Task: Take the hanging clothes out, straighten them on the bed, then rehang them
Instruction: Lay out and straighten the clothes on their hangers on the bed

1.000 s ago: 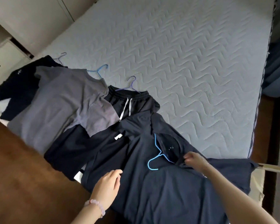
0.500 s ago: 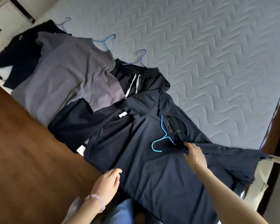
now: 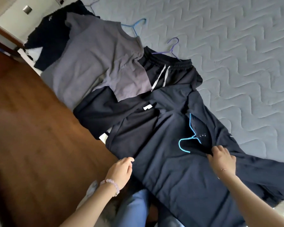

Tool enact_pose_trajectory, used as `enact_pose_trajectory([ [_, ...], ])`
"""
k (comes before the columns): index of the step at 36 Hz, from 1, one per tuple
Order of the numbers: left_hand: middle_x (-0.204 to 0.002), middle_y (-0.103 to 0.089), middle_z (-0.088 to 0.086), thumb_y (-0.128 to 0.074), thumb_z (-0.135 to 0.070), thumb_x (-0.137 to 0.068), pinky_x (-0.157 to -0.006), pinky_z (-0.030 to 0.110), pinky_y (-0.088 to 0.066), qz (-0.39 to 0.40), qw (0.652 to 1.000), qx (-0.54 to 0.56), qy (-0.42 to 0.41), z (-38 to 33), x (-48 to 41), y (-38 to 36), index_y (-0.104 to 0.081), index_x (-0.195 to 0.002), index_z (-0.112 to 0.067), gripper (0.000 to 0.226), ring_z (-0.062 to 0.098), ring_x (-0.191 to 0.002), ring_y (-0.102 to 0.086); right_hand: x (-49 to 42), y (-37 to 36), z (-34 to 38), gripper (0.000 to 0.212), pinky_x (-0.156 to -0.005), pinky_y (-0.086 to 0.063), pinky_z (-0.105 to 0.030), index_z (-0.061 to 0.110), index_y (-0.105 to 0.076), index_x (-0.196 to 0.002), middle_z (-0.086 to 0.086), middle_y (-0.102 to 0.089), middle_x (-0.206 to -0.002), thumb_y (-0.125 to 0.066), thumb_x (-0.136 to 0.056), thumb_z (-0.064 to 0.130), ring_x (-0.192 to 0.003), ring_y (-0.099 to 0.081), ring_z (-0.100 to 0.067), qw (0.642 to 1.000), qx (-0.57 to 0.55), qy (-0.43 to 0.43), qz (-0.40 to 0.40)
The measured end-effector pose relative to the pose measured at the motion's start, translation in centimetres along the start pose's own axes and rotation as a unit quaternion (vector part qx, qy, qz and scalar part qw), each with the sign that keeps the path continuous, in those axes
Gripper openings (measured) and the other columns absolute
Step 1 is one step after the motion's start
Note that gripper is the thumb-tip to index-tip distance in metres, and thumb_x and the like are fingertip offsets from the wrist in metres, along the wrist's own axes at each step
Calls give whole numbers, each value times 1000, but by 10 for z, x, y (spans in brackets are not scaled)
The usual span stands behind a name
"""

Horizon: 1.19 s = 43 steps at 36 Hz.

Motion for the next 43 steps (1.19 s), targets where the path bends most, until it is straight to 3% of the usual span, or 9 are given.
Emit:
enact_pose_trajectory([
  [4,-110,-67,-3,-45,-13,-93,-84,29,-48,-35,999,27,26,12,20,19,-60,-118,-15,29,18,-105,-62,28,37,7,12,-67,-41,-37,14,-54,-85,-9,-65,-86,-56,-92,24,-85,-62,-35,985,-173,0,-23],
  [7,-108,-67,-3,-45,-15,-93,-80,31,-49,-56,997,36,47,20,42,29,-60,-116,-17,28,20,-101,-63,49,66,24,35,-55,-34,-36,19,-38,-66,2,-49,-62,-58,-95,24,-63,-47,-27,971,-236,22,-20],
  [17,-91,-65,-7,-46,-16,-93,-79,27,-46,-46,970,177,160,74,113,33,-59,-112,-17,24,18,-95,-65,114,137,128,18,-72,-47,-33,3,-59,-93,-11,-65,-84,-58,-95,21,-79,-60,-27,920,-380,84,38],
  [24,-70,-61,-17,-48,-14,-93,-87,29,-50,7,921,311,235,140,144,23,-49,-75,-37,30,12,-74,-61,149,175,251,29,-52,-38,-10,14,-44,-69,1,-48,-63,-57,-95,12,-58,-48,-9,907,-373,196,17],
  [28,-76,-61,-12,-44,-15,-97,-75,28,-49,24,883,384,268,189,160,12,-54,-76,-29,27,13,-69,-60,164,191,335,22,-57,-37,-17,-3,-51,-82,-17,-55,-74,-59,-94,14,-70,-49,-13,903,-331,274,21],
  [32,-77,-62,3,-47,-17,-97,-60,24,-42,4,858,426,289,244,175,2,-57,-77,-13,23,19,-69,-59,181,208,422,32,-55,-38,-15,20,-42,-68,2,-48,-67,-58,-95,13,-56,-49,-4,894,-301,332,3],
  [36,-63,-55,13,-47,-4,-96,-50,23,-43,-18,809,491,322,291,194,0,-55,-70,-4,27,22,-58,-53,192,211,500,14,-56,-40,-7,10,-52,-81,8,-54,-69,-58,-95,12,-54,-55,11,884,-280,374,-6],
  [39,-62,-55,9,-48,-5,-96,-56,24,-42,-19,743,552,378,324,203,-2,-55,-67,-6,29,18,-56,-51,199,198,552,12,-59,-41,-6,3,-56,-87,5,-57,-71,-59,-94,12,-70,-56,-3,880,-258,399,5],
  [43,-72,-62,10,-47,-2,-94,-75,38,-51,-15,725,555,407,360,207,13,-60,-71,-8,27,23,-68,-56,201,169,605,17,-57,-40,-6,9,-53,-78,5,-55,-67,-61,-92,11,-60,-53,5,882,-238,404,32],
])
Point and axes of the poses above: each hand's wrist, its own x-axis away from the middle knuckle, its own y-axis out of the back of the hand, z = x × y, the point moved 4 cm from there along -x, towards the middle knuckle
